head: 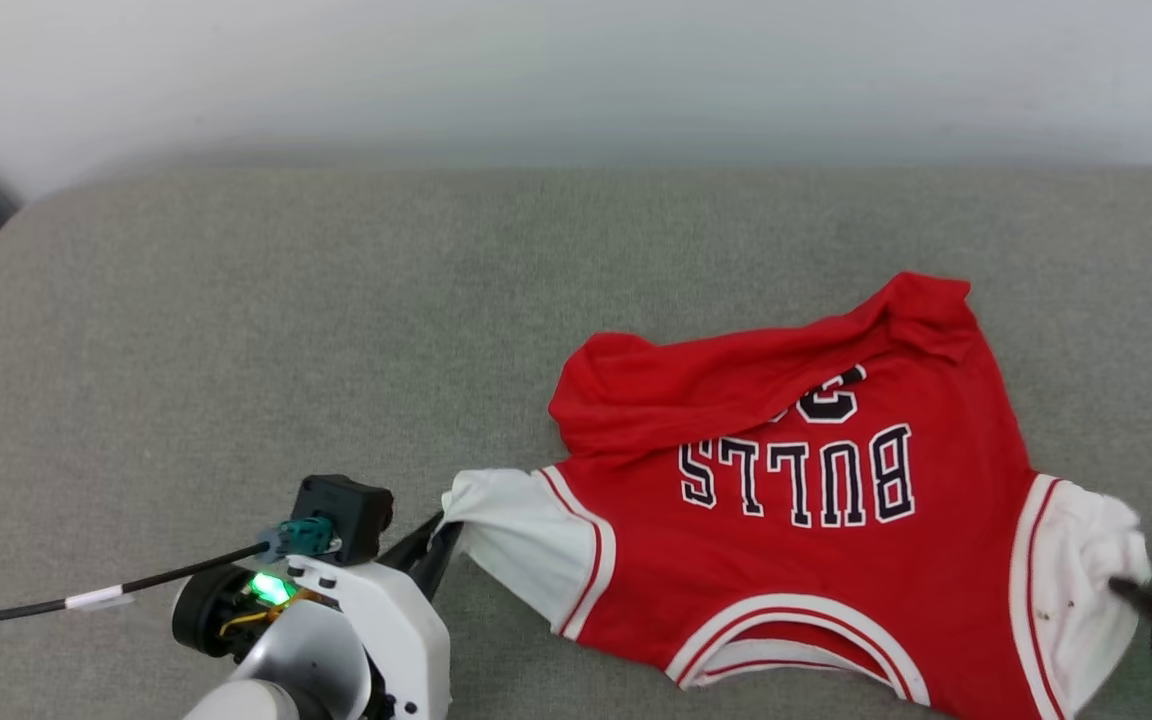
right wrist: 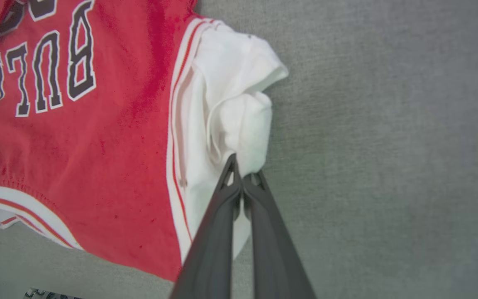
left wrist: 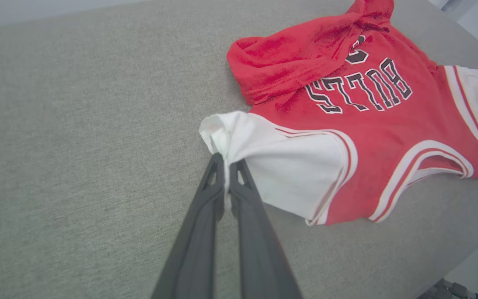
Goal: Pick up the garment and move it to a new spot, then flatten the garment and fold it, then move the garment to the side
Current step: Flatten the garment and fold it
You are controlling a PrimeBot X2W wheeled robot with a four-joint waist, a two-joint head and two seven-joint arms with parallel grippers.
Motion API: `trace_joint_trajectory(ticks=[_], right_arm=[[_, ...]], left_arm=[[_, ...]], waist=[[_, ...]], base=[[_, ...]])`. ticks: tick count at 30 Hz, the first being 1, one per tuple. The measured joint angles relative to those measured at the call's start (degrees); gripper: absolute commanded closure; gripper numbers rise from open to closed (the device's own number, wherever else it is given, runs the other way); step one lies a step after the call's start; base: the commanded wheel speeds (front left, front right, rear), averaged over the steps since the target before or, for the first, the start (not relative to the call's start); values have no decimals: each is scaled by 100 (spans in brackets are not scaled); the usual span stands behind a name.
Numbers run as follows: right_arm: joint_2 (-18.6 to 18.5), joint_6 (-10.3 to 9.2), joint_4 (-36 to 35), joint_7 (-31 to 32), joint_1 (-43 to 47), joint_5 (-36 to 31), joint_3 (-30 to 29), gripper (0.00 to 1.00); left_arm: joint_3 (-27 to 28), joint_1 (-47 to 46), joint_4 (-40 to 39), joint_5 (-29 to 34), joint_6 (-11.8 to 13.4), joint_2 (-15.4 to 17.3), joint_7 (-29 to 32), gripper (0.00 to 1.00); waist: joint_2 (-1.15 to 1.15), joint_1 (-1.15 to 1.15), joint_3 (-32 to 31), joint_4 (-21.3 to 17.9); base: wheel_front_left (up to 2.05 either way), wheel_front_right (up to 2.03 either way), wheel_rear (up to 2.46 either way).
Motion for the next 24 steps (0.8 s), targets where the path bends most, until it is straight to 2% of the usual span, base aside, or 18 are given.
trace_joint_trajectory(ticks=[7,13,18,24], right_arm=[[-344,0,-1232,-40,-113,-194,-8,100],[-613,0,-2039,81,-967,-341,47,100],[-877,0,-2080,-74,-2122,-465,283,100],[-1085,1,-1394,-506,-3737,-511,694,100]], left_arm=[[527,-286,-281,87,113,14,-677,100],[960,-1160,-472,172,111,62,-898,100],[1163,-2230,-236,169,-80,98,-765,100],[1376,-3765,560,99,-343,40,-680,100]], waist=[[0,0,-566,-121],[0,-1,-804,-306],[0,-1,-764,-347],[0,-1,-449,-379]], base=[[0,0,0],[0,0,0],[0,0,0],[0,0,0]])
